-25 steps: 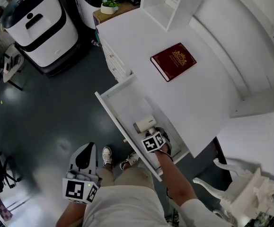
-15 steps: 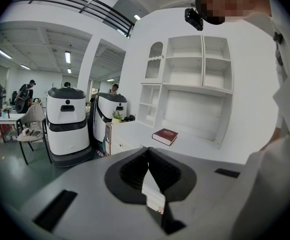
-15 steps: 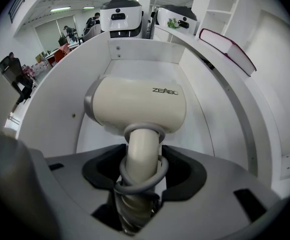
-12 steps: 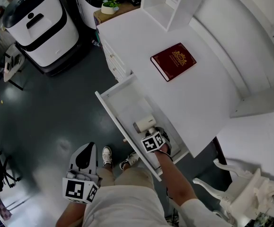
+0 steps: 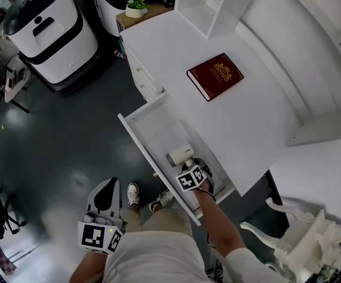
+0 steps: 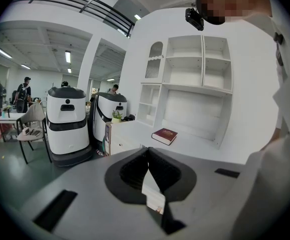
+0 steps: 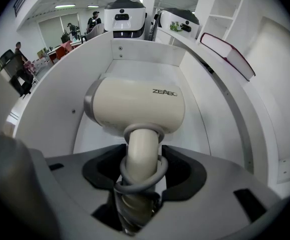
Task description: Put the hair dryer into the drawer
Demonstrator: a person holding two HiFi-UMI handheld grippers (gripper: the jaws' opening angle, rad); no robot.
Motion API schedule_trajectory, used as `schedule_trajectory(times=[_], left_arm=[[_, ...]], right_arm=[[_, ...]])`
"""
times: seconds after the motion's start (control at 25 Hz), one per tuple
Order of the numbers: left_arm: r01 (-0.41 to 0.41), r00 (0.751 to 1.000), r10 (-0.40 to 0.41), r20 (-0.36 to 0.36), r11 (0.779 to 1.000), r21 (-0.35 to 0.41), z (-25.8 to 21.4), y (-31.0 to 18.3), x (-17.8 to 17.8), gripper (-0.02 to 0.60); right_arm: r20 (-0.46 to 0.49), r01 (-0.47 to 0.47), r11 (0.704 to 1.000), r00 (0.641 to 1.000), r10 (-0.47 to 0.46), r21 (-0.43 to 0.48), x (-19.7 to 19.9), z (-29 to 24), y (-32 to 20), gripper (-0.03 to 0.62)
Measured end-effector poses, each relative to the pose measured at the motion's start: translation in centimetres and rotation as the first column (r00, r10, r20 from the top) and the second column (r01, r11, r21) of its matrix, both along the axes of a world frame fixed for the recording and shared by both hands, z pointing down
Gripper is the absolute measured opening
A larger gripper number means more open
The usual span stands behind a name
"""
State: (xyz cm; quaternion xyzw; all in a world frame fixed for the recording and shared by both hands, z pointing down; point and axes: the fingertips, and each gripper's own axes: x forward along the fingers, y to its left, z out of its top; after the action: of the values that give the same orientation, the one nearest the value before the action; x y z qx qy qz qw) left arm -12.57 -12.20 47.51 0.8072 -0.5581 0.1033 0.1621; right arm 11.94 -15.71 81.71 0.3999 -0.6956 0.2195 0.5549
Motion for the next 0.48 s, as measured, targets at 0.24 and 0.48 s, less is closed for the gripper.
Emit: schedule_trajectory(times=[0.24,0.48], left_arm=[[-0.008,1.000,0.008,-0.004,1.000,-0.001,0.1,0.0,0.4,0.015],[-0.018,1.000,0.018,-0.011,1.000,0.003,-0.1,0.0,0.6,0.015]], right_arm=[[-0.006,0.019,1.000,1.000,-0.019,0.014,-0.1,-0.5,-0.4,0.256],[0.075,0.006,0.997,0.997,-0.012,0.080,-0.8,-2.2,-1.2,0.359]])
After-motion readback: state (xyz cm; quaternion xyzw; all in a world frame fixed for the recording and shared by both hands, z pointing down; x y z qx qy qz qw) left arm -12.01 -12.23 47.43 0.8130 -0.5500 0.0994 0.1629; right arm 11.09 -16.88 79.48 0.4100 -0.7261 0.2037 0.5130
